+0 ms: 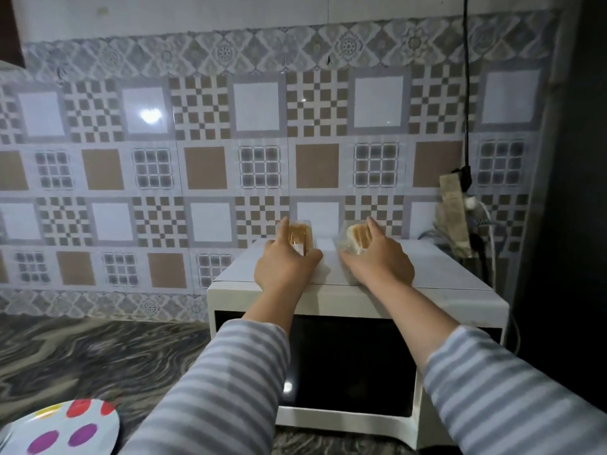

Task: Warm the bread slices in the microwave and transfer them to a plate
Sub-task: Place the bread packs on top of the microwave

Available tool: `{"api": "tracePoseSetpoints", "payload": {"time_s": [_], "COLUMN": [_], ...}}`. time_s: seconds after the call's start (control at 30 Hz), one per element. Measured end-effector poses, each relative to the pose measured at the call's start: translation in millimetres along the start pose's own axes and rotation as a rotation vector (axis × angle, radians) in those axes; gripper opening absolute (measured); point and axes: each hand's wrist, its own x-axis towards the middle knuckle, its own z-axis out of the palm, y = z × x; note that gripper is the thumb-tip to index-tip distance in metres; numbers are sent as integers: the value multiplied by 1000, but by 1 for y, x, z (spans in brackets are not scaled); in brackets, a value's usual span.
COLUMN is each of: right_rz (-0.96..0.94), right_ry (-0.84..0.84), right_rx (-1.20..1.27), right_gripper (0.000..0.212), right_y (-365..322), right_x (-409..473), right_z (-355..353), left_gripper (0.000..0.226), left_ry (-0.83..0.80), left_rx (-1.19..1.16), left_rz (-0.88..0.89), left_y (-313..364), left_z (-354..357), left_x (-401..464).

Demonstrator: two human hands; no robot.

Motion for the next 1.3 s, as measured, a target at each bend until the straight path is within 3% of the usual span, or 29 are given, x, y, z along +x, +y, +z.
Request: {"api": "tracePoseSetpoints", "payload": {"time_s": [0.53,0.73,0.97,1.3], "right_rz": [39,30,-64,117], "right_ry": [-52,-82,23,-130], "right_rx": [-97,-148,-275,-355], "right_gripper": [85,77,53,39], "right_y": [-6,-7,-6,41], "right_x": [24,14,-60,-262], "right_z": [26,13,-14,-38], "left_gripper": [87,72,55,46], "left_ry": [-118,-132,-173,-418], "left_rx": [101,109,182,194], "left_rz": [12,90,226,302], "left_y": [0,1,-17,-76], "left_z": [15,-6,-38,-79], "left_x": [32,23,-41,-216]}}
